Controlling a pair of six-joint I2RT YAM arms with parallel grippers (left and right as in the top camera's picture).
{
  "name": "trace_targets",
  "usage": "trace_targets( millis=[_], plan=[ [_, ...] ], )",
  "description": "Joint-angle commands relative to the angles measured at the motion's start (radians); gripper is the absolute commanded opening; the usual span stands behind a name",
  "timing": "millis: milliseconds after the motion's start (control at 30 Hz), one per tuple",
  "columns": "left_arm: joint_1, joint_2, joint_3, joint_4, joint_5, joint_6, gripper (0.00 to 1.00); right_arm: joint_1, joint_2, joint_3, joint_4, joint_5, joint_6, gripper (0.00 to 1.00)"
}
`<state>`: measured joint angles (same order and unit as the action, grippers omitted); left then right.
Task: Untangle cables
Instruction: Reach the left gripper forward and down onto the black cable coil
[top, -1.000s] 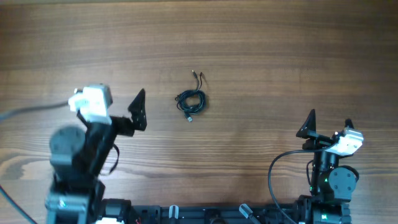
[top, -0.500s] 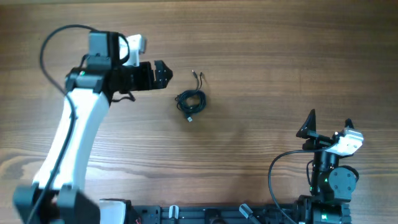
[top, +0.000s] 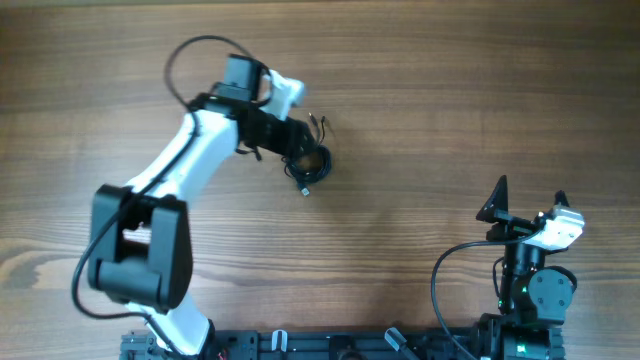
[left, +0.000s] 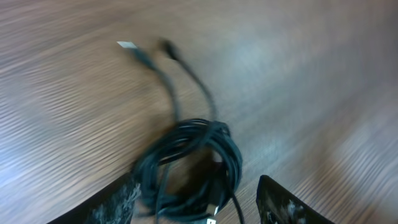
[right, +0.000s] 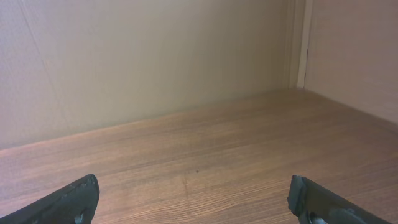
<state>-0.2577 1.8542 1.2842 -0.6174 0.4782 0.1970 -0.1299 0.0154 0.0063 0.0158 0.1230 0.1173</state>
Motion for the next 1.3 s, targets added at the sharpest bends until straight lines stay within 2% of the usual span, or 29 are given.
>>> trace_targets(
  millis=[0, 33, 167, 367, 433, 467, 500, 567, 667, 733, 767, 900, 1000, 1033, 1100, 1133, 1167, 1200, 1233, 1267],
  plan=[
    [-0.056, 0.057, 0.010, 0.001, -0.091, 0.299, 0.52, -0.003, -0.008, -0.001, 0.002, -0.013, -0.013, 1.00],
    [-0.066, 0.070, 0.009, 0.001, -0.136, 0.330, 0.47, -0.003, -0.008, -0.001, 0.002, -0.013, -0.012, 1.00],
    [-0.060, 0.094, 0.009, 0.022, -0.200, 0.429, 0.49, -0.003, -0.008, -0.001, 0.002, -0.013, -0.012, 1.00],
    [-0.054, 0.135, 0.009, 0.087, -0.210, 0.428, 0.60, -0.003, -0.008, -0.001, 0.002, -0.013, -0.013, 1.00],
    [-0.054, 0.165, 0.009, 0.079, -0.210, 0.428, 0.59, -0.003, -0.008, -0.001, 0.002, -0.013, -0.012, 1.00],
    [-0.054, 0.188, 0.009, 0.079, -0.207, 0.428, 0.56, -0.003, -0.008, -0.001, 0.002, -0.013, -0.012, 1.00],
    [-0.054, 0.201, 0.009, 0.079, -0.206, 0.428, 0.49, -0.003, -0.008, -0.001, 0.002, -0.013, -0.012, 1.00],
    [-0.053, 0.209, 0.009, 0.079, -0.215, 0.427, 0.04, -0.003, -0.008, -0.001, 0.002, -0.013, -0.012, 1.00],
    [-0.053, 0.169, 0.032, 0.076, -0.307, 0.410, 0.04, -0.003, -0.008, -0.001, 0.002, -0.013, -0.012, 1.00],
    [-0.053, 0.109, 0.069, 0.076, -0.388, 0.288, 0.04, -0.003, -0.008, -0.001, 0.002, -0.013, -0.013, 1.00],
    [-0.053, 0.050, 0.090, 0.076, -0.425, 0.172, 0.04, -0.003, -0.008, -0.001, 0.002, -0.013, -0.012, 1.00],
    [-0.053, -0.093, 0.097, 0.018, -0.423, -0.178, 0.04, -0.003, -0.008, -0.001, 0.002, -0.013, -0.012, 1.00],
    [-0.053, -0.117, 0.097, -0.100, -0.423, -0.310, 0.04, -0.003, -0.008, -0.001, 0.002, -0.013, -0.012, 1.00],
    [-0.053, -0.116, 0.095, -0.138, -0.423, -0.433, 0.04, -0.003, -0.008, -0.001, 0.002, -0.013, -0.012, 1.00],
    [-0.053, -0.106, 0.080, -0.238, -0.420, -0.790, 0.04, -0.003, -0.008, -0.001, 0.002, -0.013, -0.012, 1.00],
    [-0.055, -0.106, 0.067, -0.271, -0.407, -0.917, 0.14, -0.003, -0.008, -0.001, 0.002, -0.013, -0.012, 1.00],
    [-0.059, -0.106, 0.056, -0.285, -0.396, -0.995, 0.31, -0.003, -0.008, -0.001, 0.002, -0.013, -0.012, 1.00],
    [-0.064, -0.106, 0.046, -0.298, -0.397, -1.050, 0.64, -0.003, -0.008, -0.001, 0.002, -0.013, -0.013, 1.00],
    [-0.071, -0.106, 0.039, -0.311, -0.397, -1.054, 0.89, -0.003, -0.008, -0.001, 0.002, -0.013, -0.012, 1.00],
    [-0.077, -0.106, 0.037, -0.330, -0.400, -1.045, 1.00, -0.003, -0.008, -0.001, 0.002, -0.013, -0.012, 1.00]
  ],
)
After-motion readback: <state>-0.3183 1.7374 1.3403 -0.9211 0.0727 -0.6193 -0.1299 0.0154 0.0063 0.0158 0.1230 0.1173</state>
